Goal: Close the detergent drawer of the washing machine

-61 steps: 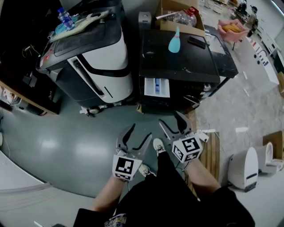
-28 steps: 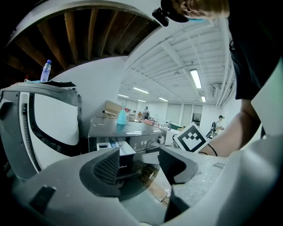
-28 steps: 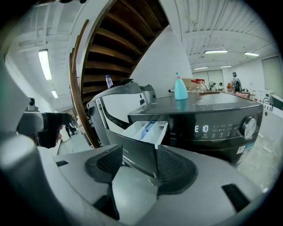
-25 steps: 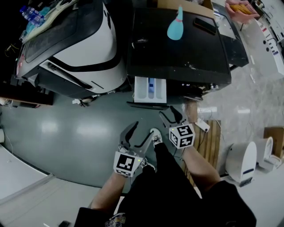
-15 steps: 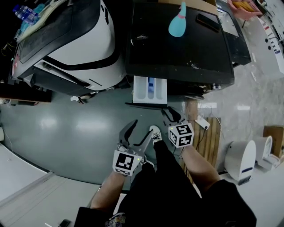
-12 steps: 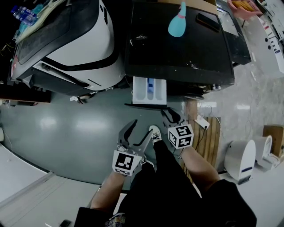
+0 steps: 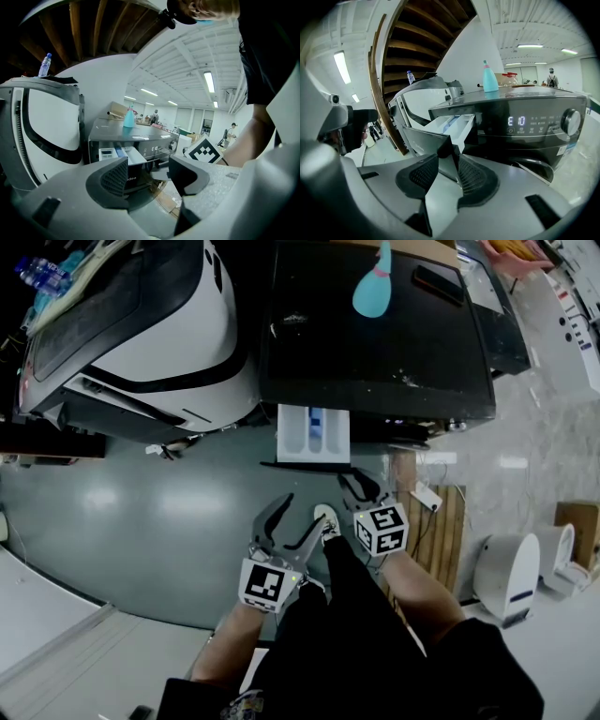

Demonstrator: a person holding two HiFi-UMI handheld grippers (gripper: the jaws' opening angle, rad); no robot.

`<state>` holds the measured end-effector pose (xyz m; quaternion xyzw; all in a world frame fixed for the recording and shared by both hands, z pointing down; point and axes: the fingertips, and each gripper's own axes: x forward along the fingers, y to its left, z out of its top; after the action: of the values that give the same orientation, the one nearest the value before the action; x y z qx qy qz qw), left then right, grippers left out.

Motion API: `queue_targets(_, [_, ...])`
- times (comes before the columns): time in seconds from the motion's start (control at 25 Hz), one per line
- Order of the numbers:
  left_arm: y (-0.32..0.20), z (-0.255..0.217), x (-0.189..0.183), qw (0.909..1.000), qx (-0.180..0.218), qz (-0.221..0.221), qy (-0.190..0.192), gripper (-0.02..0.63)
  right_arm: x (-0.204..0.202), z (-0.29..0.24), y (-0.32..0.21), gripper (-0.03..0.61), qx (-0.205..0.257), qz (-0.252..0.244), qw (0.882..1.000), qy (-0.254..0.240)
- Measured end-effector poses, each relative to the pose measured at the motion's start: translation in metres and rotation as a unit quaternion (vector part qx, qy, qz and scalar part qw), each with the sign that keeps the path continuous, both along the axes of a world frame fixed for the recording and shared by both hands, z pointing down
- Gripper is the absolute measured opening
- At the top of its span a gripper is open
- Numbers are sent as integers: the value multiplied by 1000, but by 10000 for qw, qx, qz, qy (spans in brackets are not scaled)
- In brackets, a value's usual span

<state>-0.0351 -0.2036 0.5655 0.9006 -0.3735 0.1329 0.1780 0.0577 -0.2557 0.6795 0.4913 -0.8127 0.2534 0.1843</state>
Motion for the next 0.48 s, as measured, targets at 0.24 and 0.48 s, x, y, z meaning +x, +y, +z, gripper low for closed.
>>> queue_targets(0.24, [-1,1,3,10000,4,10,21,265,0,-2,-6,126,44,34,10000,56])
queue_targets(0.48, [-2,1,4,10000,-32,-21,33,265,5,-3,-38,121,76,199,9998,46])
